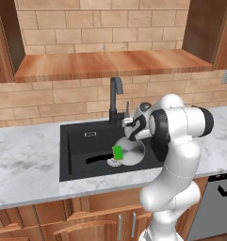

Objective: Pick the pan and sponge and place them into the sink. Then turn on the water.

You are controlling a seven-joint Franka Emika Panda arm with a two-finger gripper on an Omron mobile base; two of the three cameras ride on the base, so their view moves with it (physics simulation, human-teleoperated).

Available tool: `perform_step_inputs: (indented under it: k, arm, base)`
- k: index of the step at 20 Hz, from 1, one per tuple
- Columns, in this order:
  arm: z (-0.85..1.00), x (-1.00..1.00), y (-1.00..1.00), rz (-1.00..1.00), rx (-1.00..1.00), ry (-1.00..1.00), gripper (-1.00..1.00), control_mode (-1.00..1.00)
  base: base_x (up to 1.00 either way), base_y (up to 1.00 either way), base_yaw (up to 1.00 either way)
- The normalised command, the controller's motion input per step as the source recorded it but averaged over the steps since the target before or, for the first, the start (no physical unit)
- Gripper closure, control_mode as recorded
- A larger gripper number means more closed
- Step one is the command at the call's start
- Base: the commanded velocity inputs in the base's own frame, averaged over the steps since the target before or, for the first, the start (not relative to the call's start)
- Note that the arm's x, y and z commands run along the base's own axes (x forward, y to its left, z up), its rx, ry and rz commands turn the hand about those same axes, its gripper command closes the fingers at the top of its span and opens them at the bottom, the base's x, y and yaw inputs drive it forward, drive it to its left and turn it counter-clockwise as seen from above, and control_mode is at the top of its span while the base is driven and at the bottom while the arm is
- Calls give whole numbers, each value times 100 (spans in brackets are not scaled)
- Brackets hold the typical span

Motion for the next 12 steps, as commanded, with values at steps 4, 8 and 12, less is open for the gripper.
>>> perform_step_inputs:
  k: [4,8,12]
  arm:
    - [40,14,-19,0,3,-1,-100,-100]
    - [29,19,-12,0,2,0,-100,-100]
    - [4,32,-1,0,0,0,-100,-100]
  base:
    - [0,0,0]
    - [0,0,0]
    - [0,0,0]
